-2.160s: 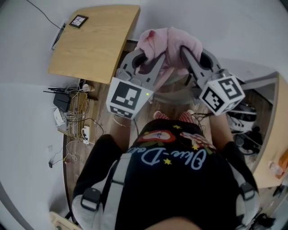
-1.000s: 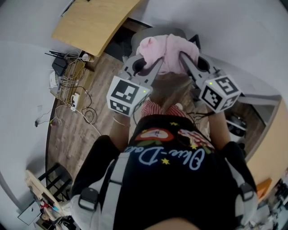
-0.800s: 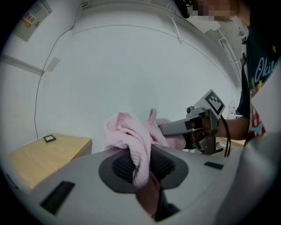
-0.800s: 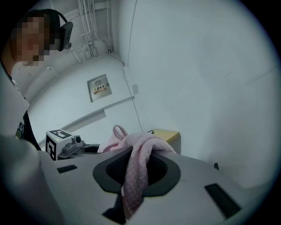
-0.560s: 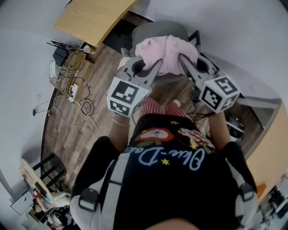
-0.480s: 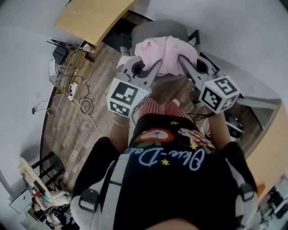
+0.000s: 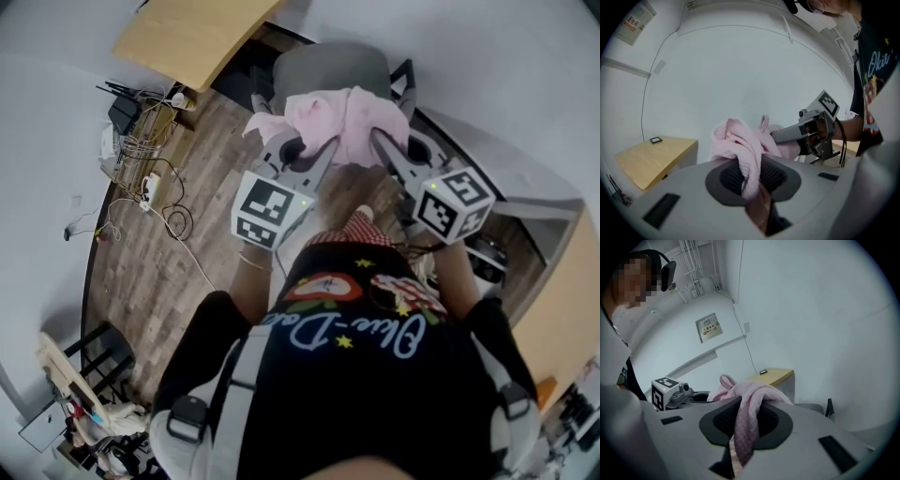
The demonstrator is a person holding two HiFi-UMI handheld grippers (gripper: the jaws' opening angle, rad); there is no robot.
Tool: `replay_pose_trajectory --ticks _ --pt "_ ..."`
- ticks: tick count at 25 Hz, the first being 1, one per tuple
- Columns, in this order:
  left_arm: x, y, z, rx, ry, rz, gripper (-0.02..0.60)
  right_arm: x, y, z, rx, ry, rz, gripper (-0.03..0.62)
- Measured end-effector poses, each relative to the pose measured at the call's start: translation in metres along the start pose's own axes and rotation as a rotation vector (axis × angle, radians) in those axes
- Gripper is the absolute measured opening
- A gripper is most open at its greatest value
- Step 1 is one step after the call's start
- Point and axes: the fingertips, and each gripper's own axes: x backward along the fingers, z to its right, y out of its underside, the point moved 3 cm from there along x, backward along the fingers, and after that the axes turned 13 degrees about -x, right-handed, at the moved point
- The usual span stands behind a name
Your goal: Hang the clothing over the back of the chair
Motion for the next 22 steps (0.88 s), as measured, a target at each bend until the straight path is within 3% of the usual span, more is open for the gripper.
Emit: replay_pose_trajectory --ticks 22 --pt "0.03 0.055 0.048 0.042 0.065 -0.026 0.071 0.021 0.08 -0.013 -0.038 0.101 -0.032 0.052"
